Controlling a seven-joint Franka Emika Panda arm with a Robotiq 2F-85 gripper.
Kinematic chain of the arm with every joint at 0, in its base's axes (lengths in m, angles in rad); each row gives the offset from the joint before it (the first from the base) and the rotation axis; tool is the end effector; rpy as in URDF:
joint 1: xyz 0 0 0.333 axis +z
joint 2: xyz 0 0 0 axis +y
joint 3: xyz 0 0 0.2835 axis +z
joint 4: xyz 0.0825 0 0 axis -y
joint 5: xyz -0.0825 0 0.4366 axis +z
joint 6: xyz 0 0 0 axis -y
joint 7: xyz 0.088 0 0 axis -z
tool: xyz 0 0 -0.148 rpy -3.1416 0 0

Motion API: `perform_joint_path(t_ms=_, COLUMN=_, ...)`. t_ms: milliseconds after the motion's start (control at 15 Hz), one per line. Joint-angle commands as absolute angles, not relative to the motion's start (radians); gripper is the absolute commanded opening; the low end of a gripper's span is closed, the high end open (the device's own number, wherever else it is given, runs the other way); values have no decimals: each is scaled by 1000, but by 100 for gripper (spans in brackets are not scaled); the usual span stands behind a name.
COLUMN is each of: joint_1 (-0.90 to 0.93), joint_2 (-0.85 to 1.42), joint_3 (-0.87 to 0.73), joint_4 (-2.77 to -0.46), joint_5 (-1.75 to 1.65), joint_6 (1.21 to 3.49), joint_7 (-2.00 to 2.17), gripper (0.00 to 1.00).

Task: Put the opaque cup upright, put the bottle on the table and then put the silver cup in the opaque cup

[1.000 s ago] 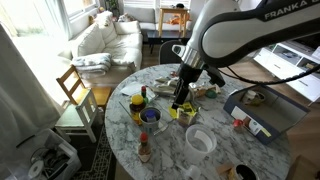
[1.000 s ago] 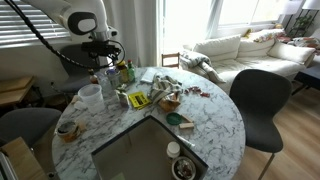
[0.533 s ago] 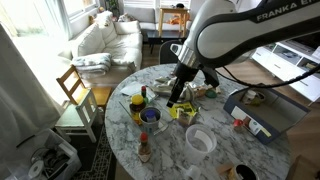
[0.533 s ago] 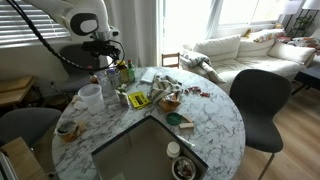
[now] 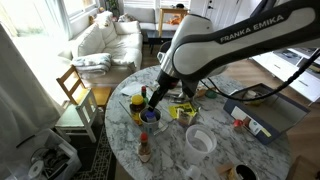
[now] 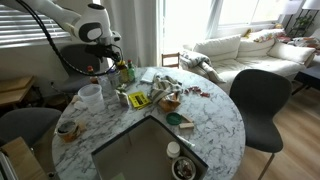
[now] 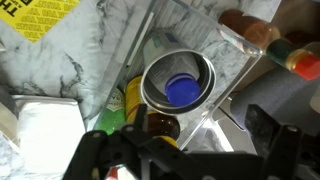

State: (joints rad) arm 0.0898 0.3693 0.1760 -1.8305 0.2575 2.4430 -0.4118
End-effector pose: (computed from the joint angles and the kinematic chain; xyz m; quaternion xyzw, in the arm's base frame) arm 0.6773 0.1881 0.2600 -0.9566 -0.2344 -0.1295 0.1153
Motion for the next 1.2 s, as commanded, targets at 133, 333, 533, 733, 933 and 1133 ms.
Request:
perform_joint_path(t_ms=133, joint_1=82, joint_2=397, joint_3=197, joint_4=-1809, joint_5=238, joint_6=2452, joint_7=-386, gripper=100)
perform_joint_path(t_ms=333, joint_1=112, joint_2=409, joint_3=175, joint_4=-1808, joint_5=197, joint_6=2455, joint_7=-278, gripper=100)
perform_joint_path(t_ms=533, joint_1=126, joint_2=439, joint_3=183, joint_4=-1790, joint_5=193, joint_6=2454, joint_7=-223, gripper=100)
perform_joint_path(t_ms=733, joint_1=146, joint_2=459, joint_3=180, joint_4=-1785, joint_5=178, joint_6=2460, joint_7=-171, gripper=100)
perform_joint_path(t_ms=933, joint_1=179, joint_2=482, joint_3=148, joint_4=-1776, joint_5=100, joint_6=2470, joint_7=-90, gripper=100)
perform_joint_path(t_ms=1133, joint_1=194, joint_2=504, joint_3=129, joint_4=-1758, joint_5=42, joint_6=2484, joint_7=-27, gripper=100)
